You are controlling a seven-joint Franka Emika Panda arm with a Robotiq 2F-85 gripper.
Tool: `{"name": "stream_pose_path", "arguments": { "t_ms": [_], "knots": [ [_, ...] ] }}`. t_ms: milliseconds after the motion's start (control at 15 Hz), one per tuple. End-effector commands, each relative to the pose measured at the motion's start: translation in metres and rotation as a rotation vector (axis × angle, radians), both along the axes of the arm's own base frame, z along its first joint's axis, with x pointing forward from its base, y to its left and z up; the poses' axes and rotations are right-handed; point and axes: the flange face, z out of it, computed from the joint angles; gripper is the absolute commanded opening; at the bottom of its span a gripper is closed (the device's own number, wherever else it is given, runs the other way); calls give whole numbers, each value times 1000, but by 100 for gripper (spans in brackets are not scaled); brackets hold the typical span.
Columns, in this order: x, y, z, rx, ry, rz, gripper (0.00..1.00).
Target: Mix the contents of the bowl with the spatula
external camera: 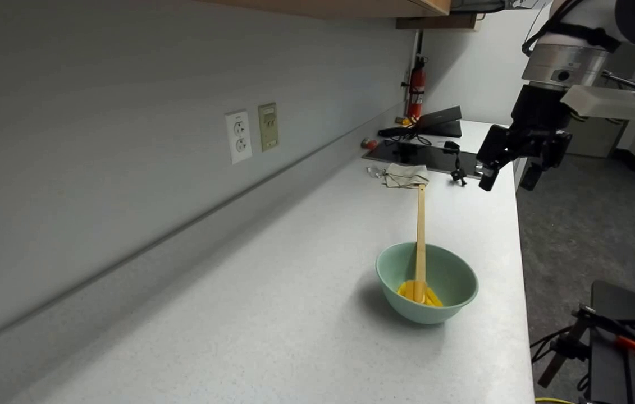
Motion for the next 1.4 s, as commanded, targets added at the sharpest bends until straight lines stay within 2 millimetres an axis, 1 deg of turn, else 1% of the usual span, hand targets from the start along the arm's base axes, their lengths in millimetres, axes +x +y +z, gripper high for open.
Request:
{"name": "stream_pose_path", "arguments": {
  "t_ms": [0, 133, 333, 467, 800, 1000, 1133, 1200, 1267, 1333],
  "knots": [
    [4, 1, 2, -2, -7, -4, 100],
    [8, 3, 2, -2, -7, -6, 100],
    [8, 3, 3, -2, -8, -7, 100],
    [16, 4, -2, 1, -7, -43, 100],
    [46, 4, -11, -8, 24, -143, 100],
    [69, 4, -14, -15, -13, -194, 100],
    [87, 0, -17, -12, -53, -227, 98],
    [93, -1, -18, -9, -74, -239, 100],
    [73, 3, -16, -4, -46, -208, 99],
    [79, 2, -18, -2, -56, -218, 100]
  ]
}}
